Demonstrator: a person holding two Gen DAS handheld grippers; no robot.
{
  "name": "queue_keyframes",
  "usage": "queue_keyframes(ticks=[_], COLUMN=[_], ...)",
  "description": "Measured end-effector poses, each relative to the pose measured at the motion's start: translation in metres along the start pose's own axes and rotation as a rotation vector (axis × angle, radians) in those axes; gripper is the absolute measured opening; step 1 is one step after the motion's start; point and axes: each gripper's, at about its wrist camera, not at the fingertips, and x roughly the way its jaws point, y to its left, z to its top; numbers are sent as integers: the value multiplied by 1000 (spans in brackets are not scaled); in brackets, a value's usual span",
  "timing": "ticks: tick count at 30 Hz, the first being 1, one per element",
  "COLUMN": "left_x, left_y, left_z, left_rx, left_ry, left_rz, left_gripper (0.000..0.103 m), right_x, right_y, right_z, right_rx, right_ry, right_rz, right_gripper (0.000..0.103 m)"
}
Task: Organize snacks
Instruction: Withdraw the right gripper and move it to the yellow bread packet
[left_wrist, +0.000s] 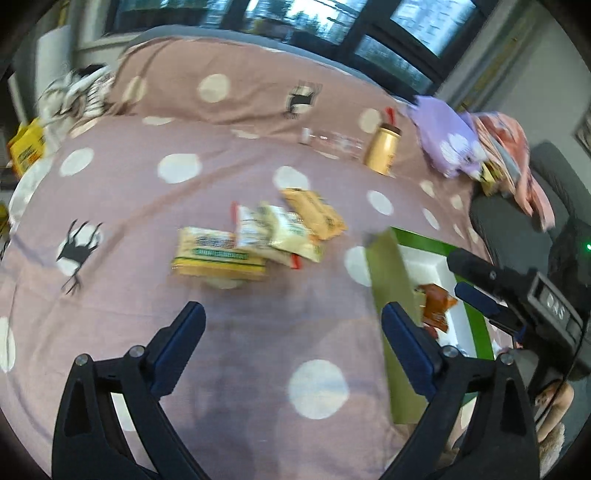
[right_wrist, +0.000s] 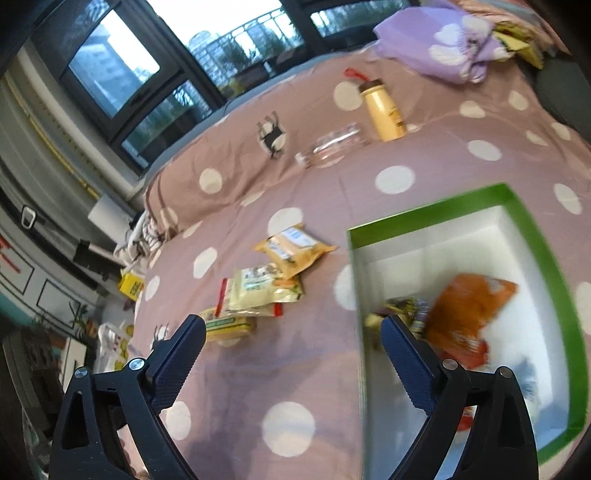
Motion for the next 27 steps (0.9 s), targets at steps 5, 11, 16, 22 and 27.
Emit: queue_keyframes(ticks=[5, 11, 16, 22, 27], left_x=[0, 13, 28, 40, 40], left_y=[32, 59, 70, 74, 72], left_z=[-5, -11, -12, -10, -10], left_rx=[-67, -116, -120, -118, -105], left_ry=[5, 30, 52, 66, 63], left_rz=[36, 55, 64, 53, 43], left_gripper=[97, 97, 97, 97, 97], right_x=[46, 125, 179, 206, 227], right_y=[22, 45, 33, 38, 24], right_z=[18, 49, 71, 81, 84], right_rx=[-32, -145, -133, -240, -182], right_ry=[101, 246, 315, 340, 399], right_rz=[-15, -114, -170, -181, -174], right_gripper=[96, 96, 96, 96, 87])
